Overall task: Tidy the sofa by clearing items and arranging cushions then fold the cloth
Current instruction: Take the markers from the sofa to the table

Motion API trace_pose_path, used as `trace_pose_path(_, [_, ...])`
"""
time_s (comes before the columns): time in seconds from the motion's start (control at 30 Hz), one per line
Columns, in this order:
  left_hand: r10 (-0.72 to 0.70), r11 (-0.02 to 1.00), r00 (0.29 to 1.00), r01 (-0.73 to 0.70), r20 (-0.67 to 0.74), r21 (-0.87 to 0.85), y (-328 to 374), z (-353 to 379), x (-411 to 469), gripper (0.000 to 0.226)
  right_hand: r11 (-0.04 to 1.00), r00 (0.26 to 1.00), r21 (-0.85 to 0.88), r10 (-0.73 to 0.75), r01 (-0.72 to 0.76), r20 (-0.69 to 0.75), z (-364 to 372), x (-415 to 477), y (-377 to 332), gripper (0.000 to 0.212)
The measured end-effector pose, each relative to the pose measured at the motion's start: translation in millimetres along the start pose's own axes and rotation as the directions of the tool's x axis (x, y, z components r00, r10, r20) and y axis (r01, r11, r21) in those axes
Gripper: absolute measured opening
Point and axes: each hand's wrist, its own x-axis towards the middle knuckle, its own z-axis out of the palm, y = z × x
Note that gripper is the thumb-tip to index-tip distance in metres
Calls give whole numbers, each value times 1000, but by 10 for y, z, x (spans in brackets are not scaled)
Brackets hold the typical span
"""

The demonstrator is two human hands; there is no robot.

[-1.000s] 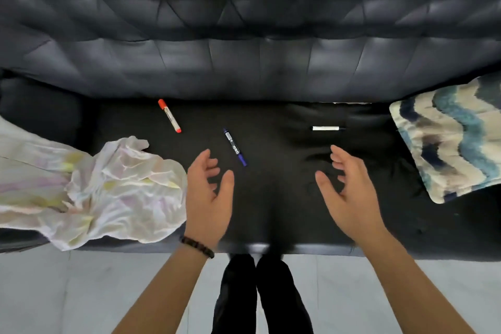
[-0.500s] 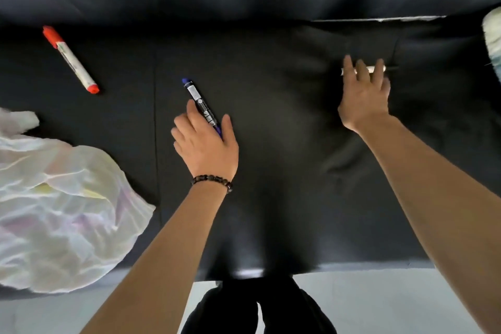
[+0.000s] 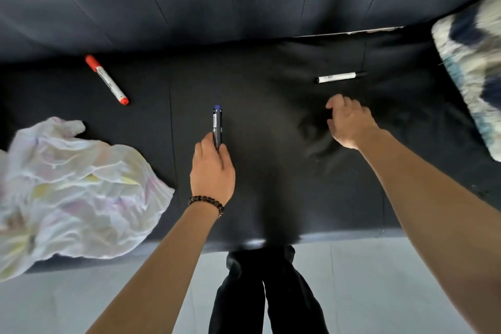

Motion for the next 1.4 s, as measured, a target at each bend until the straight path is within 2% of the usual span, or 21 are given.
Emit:
trace_pose_path(0.13, [-10,1000,1000,10,-8,27,-129,164,-13,36,995,998,92,36,-32,-43,38,104,-68,75])
trace_pose_path(0.27, [-22,994,1000,20,11,111,-328,560,228,35,998,986,-58,26,-36,-167,134,441,-78,103])
trace_pose_path(0.37, [-22,995,1000,21,12,94,-471,711,324,35,982,976,-177,26,-66,-218,223,720,-51,113])
trace_pose_path(0.5, [-43,997,995,37,89,67,-539,706,385,37,971,986,-232,17,-55,-164,185,911,-47,105])
trace_pose_path(0.53, [-58,997,993,52,107,58,-526,694,401,37,966,981,-253,6,-56,-194,152,904,-31,98])
trace_pose_path(0.63, [-115,993,983,114,145,17,-471,621,434,33,961,967,-272,-14,-58,-256,119,767,20,58])
trace_pose_path(0.7, [-145,988,973,152,177,-29,-428,546,437,29,948,966,-310,-15,-68,-257,160,638,78,47])
trace_pose_path(0.77, [-159,982,962,177,221,-68,-405,451,436,23,941,977,-333,-18,-56,-214,180,571,140,49])
trace_pose_path(0.87, [-141,983,952,168,272,-76,-426,372,464,14,978,990,-210,-44,15,-132,147,640,124,50])
trace_pose_path(0.93, [-137,982,953,166,271,-86,-478,375,474,11,989,989,-149,1,-24,-148,136,706,77,57])
trace_pose_path(1.0, [-128,984,961,155,245,-93,-507,395,470,11,971,989,-228,44,-75,-140,162,718,58,67])
trace_pose_path(1.07, [-120,986,970,142,214,-93,-510,405,451,14,926,988,-364,48,-98,-144,185,673,20,61])
trace_pose_path(1.13, [-121,985,976,140,181,-97,-502,402,416,19,912,985,-386,82,-136,-153,205,587,-30,54])
trace_pose_path(1.2, [-113,987,983,129,147,-100,-492,387,385,23,950,985,-283,96,-133,-142,241,459,-63,45])
trace_pose_path(1.27, [-97,988,988,110,121,-105,-469,356,352,26,989,980,-123,63,-88,-191,259,227,-111,31])
trace_pose_path(1.33, [-88,976,992,103,87,-189,-407,291,255,28,999,960,24,28,-22,-280,298,-101,-242,35])
trace_pose_path(1.4, [-98,954,994,105,42,-280,-260,145,34,28,969,945,243,45,37,-324,351,-559,-427,39])
